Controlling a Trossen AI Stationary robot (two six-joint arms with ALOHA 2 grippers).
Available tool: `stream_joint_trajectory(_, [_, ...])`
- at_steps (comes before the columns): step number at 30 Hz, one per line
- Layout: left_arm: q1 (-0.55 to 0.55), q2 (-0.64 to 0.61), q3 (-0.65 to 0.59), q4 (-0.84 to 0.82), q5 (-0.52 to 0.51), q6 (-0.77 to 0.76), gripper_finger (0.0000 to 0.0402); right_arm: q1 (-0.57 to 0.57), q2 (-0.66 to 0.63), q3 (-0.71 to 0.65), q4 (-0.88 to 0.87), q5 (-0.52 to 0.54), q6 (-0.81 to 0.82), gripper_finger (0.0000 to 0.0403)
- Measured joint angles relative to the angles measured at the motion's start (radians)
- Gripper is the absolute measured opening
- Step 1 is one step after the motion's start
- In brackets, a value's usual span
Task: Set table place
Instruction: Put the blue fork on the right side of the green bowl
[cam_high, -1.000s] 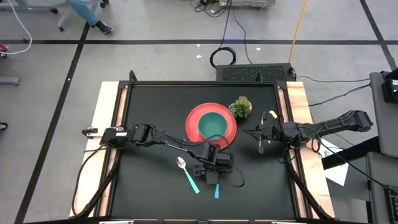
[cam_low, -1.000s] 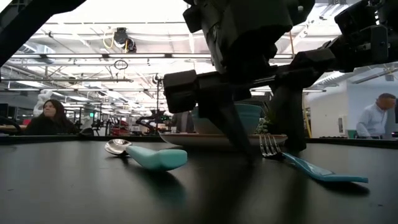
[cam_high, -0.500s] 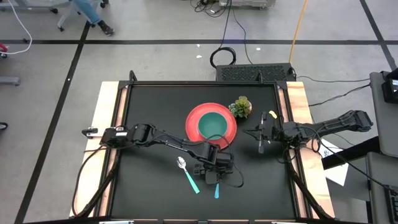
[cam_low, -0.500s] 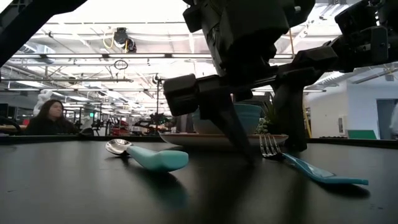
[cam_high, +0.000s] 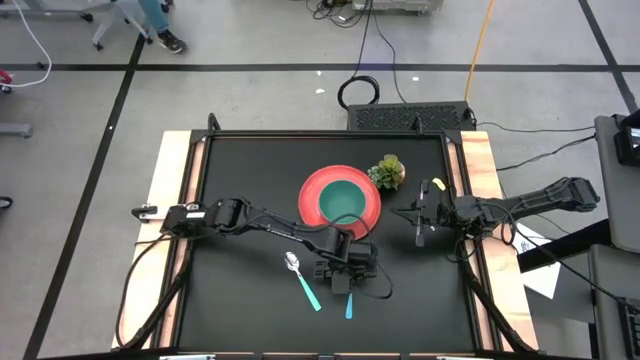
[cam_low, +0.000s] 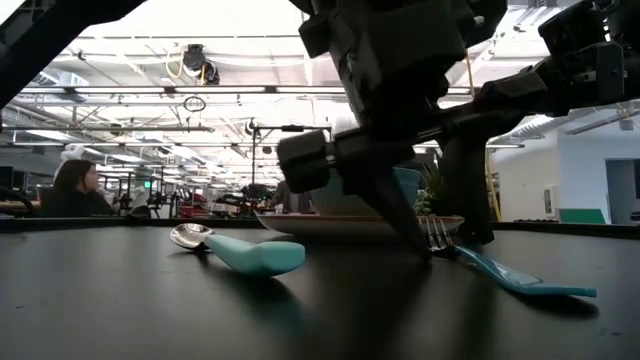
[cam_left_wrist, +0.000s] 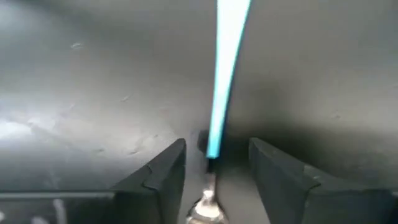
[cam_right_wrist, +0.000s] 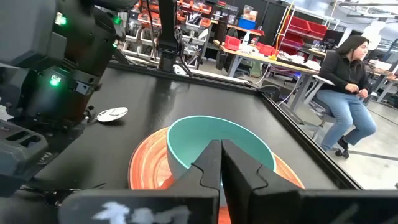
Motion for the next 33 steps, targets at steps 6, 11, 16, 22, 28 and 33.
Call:
stream_joint_trajectory(6, [0.017, 0.002, -0.001, 0.028, 0.014, -0.034, 0.0138, 0.0, 0.0, 0.0, 0.0, 0.0, 0.002, 0.0])
stream_joint_trajectory(11, [0.021, 0.003, -0.001, 0.02, 0.026, -0.061, 0.0115, 0.0, 0.0, 0.0, 0.0, 0.0, 0.002, 0.0])
stream_joint_trajectory(16, [0.021, 0.007, 0.0, 0.001, 0.036, -0.061, 0.009, 0.0, 0.0, 0.0, 0.0, 0.0, 0.002, 0.0])
stream_joint_trajectory(22, [0.02, 0.008, 0.0, -0.005, 0.049, -0.064, 0.0054, 0.0, 0.0, 0.0, 0.0, 0.0, 0.002, 0.0])
stream_joint_trajectory(28, [0.018, 0.008, 0.0, -0.001, 0.052, -0.069, 0.0012, 0.0, 0.0, 0.0, 0.0, 0.0, 0.001, 0.0])
stream_joint_trajectory(33, [0.011, 0.009, 0.0, 0.015, 0.05, -0.067, 0.0017, 0.0, 0.0, 0.0, 0.0, 0.0, 0.001, 0.0])
